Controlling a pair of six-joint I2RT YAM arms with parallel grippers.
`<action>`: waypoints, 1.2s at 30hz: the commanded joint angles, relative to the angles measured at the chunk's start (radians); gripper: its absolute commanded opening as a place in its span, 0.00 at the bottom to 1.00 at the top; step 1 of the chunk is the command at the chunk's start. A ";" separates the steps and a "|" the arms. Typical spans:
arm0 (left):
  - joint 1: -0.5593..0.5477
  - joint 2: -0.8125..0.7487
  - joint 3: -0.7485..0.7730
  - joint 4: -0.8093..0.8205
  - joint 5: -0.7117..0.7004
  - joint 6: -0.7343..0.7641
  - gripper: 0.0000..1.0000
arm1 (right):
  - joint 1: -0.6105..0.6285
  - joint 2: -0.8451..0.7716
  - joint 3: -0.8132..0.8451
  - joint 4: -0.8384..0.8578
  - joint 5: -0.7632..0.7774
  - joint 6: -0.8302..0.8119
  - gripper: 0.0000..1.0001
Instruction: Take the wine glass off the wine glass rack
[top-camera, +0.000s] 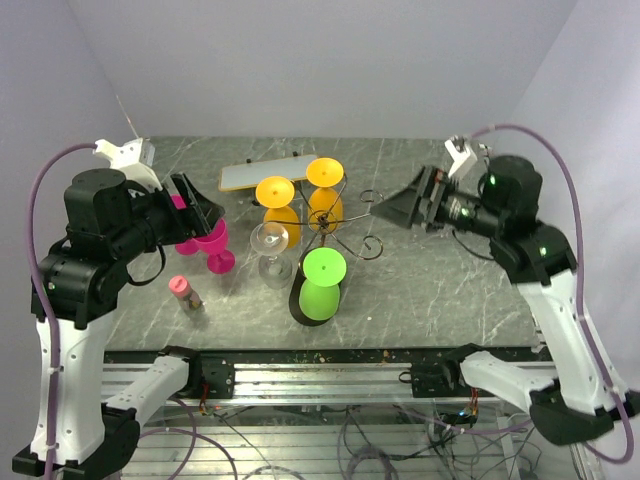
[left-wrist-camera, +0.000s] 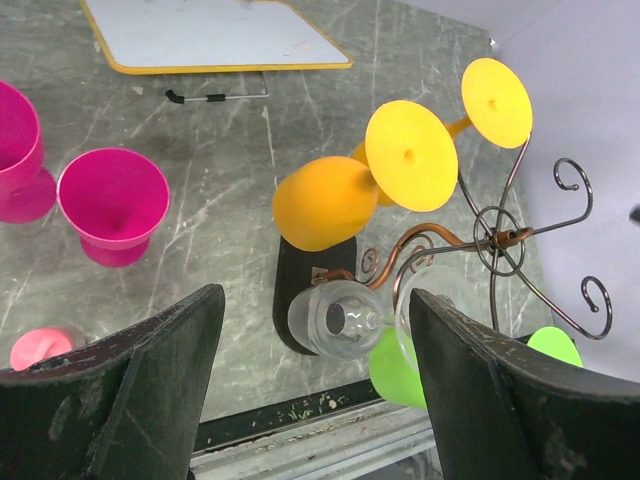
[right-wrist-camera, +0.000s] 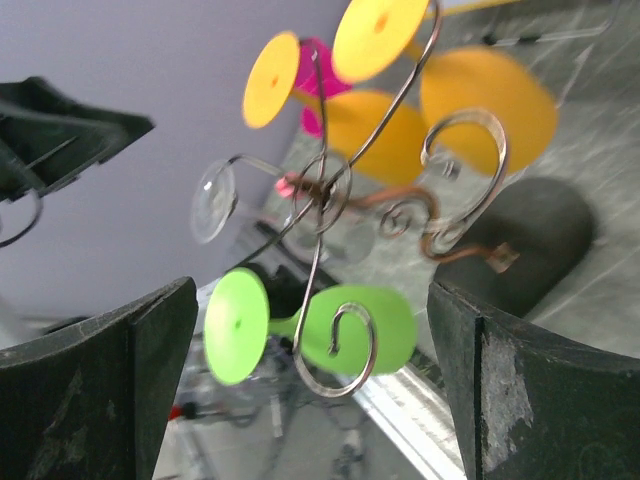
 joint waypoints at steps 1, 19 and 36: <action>0.004 -0.009 0.007 0.034 0.066 -0.019 0.85 | 0.004 0.150 0.184 -0.108 0.133 -0.219 0.99; 0.004 -0.127 -0.042 0.027 0.076 -0.102 0.87 | 0.039 0.565 0.437 0.090 -0.115 -0.314 0.91; 0.004 -0.108 -0.062 0.042 0.065 -0.095 0.87 | 0.080 0.699 0.517 -0.012 -0.037 -0.415 0.59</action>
